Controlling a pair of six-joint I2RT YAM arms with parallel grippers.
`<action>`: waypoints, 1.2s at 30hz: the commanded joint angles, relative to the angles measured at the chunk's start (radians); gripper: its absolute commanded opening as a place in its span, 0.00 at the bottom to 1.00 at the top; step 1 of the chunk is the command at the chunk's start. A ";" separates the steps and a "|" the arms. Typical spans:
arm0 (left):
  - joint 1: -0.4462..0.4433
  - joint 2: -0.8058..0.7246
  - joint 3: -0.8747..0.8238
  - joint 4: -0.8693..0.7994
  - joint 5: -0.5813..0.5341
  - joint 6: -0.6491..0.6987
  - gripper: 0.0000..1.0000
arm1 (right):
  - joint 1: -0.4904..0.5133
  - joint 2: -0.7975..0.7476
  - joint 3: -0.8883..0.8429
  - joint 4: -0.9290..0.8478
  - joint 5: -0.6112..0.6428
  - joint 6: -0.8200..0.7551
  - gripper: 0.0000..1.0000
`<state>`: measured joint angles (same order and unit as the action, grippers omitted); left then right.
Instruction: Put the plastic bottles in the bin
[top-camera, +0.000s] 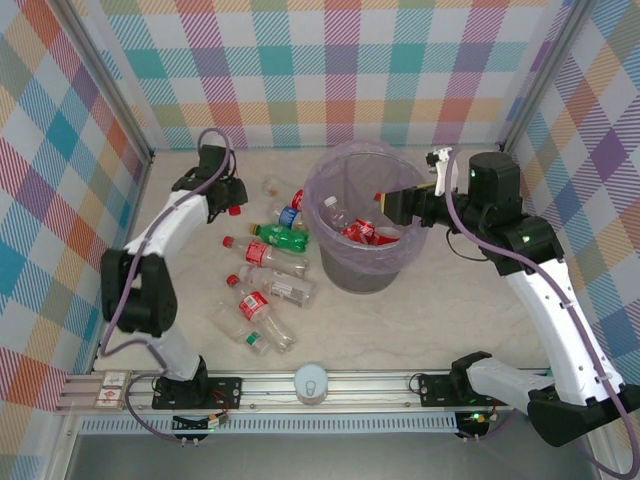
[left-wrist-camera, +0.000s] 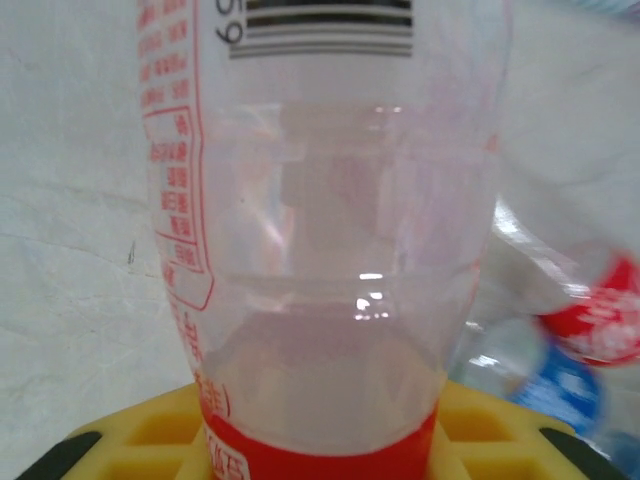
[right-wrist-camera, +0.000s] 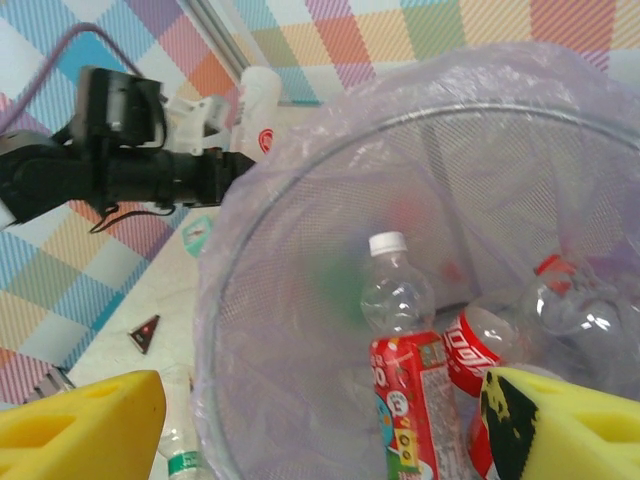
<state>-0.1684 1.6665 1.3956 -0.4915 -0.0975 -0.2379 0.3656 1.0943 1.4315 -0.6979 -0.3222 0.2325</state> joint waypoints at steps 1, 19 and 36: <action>-0.064 -0.188 -0.016 -0.037 0.082 0.018 0.32 | -0.004 0.039 0.050 0.091 -0.080 0.051 0.83; -0.566 -0.559 -0.182 0.042 0.067 -0.146 0.27 | 0.082 0.285 0.112 0.374 -0.274 0.198 0.99; -0.685 -0.454 -0.108 0.071 0.166 -0.017 0.25 | 0.083 0.423 0.235 0.328 -0.360 0.197 0.99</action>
<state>-0.8341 1.2079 1.2419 -0.4362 0.0525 -0.2935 0.4484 1.5097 1.6333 -0.3889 -0.6193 0.4129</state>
